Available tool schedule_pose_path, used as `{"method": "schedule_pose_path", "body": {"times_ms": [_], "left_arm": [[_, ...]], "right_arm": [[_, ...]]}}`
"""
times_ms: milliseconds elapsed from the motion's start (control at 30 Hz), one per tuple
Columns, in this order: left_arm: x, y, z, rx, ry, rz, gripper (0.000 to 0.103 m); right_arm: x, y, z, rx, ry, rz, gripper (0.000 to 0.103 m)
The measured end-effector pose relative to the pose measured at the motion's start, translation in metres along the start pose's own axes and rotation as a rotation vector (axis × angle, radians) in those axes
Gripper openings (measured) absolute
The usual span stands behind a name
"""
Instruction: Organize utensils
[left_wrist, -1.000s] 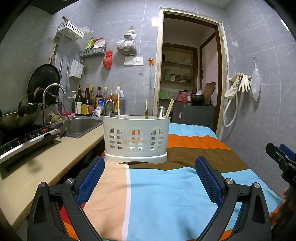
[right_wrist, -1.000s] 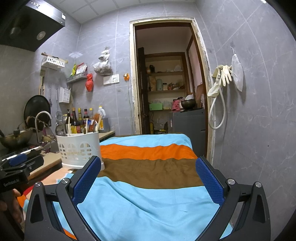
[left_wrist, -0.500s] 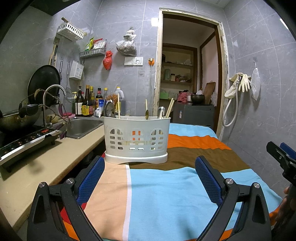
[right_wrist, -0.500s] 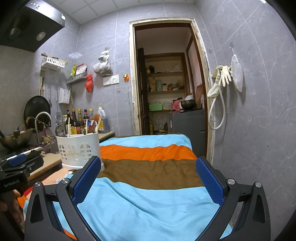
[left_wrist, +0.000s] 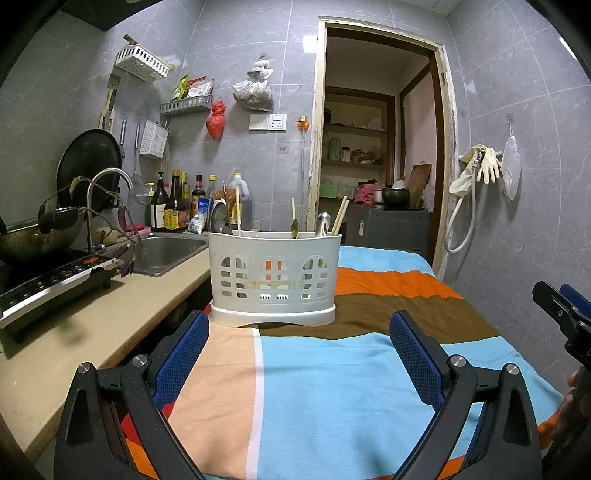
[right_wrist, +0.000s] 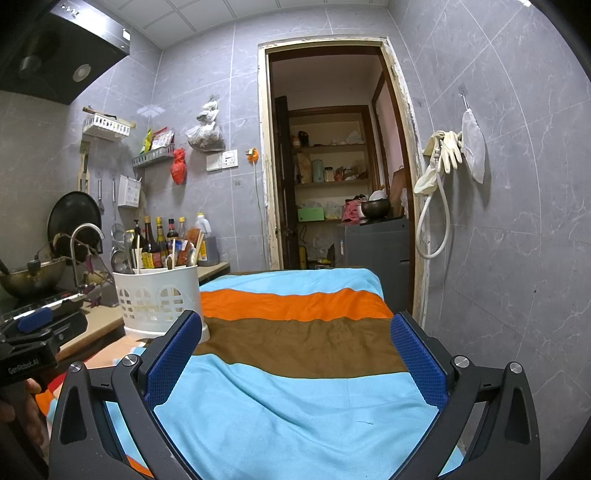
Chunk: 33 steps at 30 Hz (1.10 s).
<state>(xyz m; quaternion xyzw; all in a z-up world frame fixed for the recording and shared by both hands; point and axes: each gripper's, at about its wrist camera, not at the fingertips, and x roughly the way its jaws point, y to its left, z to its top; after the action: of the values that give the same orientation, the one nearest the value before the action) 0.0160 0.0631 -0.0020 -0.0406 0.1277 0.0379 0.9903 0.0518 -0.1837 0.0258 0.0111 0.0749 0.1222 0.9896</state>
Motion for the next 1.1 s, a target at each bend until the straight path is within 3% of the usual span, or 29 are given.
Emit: {"method": "schedule_pose_path", "body": {"times_ms": [1100], "left_arm": [[-0.0037, 0.0021, 0.0010, -0.001, -0.004, -0.006, 0.096]], "right_arm": [[0.0000, 0.0002, -0.0014, 0.002, -0.002, 0.000, 0.103]]}}
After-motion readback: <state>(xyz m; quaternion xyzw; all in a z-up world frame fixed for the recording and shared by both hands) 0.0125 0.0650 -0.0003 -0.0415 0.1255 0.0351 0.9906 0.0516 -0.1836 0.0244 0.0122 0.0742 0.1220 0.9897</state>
